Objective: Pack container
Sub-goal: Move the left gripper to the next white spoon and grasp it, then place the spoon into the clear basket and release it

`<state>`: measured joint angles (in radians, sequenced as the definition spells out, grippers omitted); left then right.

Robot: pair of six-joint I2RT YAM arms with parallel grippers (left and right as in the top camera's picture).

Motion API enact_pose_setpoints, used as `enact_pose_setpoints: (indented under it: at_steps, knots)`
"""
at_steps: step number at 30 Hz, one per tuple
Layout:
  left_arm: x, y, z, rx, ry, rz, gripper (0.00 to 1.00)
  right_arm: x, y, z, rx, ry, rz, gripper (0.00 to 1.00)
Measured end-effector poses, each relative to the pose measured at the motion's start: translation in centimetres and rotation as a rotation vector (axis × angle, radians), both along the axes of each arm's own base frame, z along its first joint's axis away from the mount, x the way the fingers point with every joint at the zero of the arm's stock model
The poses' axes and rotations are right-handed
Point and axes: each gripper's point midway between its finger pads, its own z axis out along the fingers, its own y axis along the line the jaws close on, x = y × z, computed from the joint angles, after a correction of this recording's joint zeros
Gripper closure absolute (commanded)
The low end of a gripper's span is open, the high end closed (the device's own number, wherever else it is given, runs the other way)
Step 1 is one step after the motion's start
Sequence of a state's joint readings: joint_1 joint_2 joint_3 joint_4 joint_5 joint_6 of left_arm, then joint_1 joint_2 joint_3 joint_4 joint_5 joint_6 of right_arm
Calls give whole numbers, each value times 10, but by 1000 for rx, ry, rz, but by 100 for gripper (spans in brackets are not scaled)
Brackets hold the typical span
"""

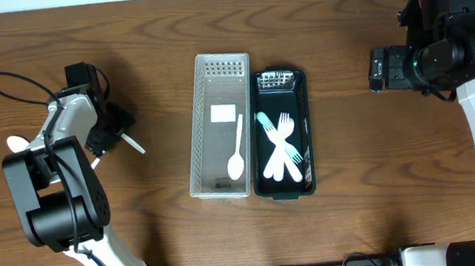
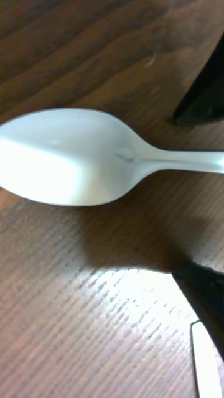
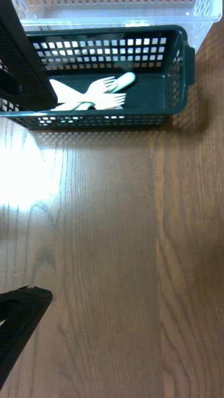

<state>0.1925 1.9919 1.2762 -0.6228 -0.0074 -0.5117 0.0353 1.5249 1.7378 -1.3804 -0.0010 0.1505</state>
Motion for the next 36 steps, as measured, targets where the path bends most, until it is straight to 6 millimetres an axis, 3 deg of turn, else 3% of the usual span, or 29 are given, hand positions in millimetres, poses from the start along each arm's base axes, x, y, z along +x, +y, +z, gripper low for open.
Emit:
enact_pose_setpoints:
  at_steps: [4,12,20,27,31,34,36]
  knots:
    - [0,0,0,0,-2,5,66,0,0,0,0,0,0,7]
    - [-1,0,0,-3,5,7,94,0,0,0,0,0,0,7]
    - [-4,-1,0,-4,15,8,94,0,0,0,-1,0,1,7]
    - [-29,-7,6,-19,101,-10,94,1,0,0,-1,-4,2,7]
    - [-38,-23,44,-7,66,-78,94,1,0,0,-1,-5,3,7]
    - [-37,-53,102,21,-65,-194,94,1,0,0,-1,-5,2,7]
    - [-44,-84,140,31,-158,-295,94,1,0,0,-1,-5,2,7]
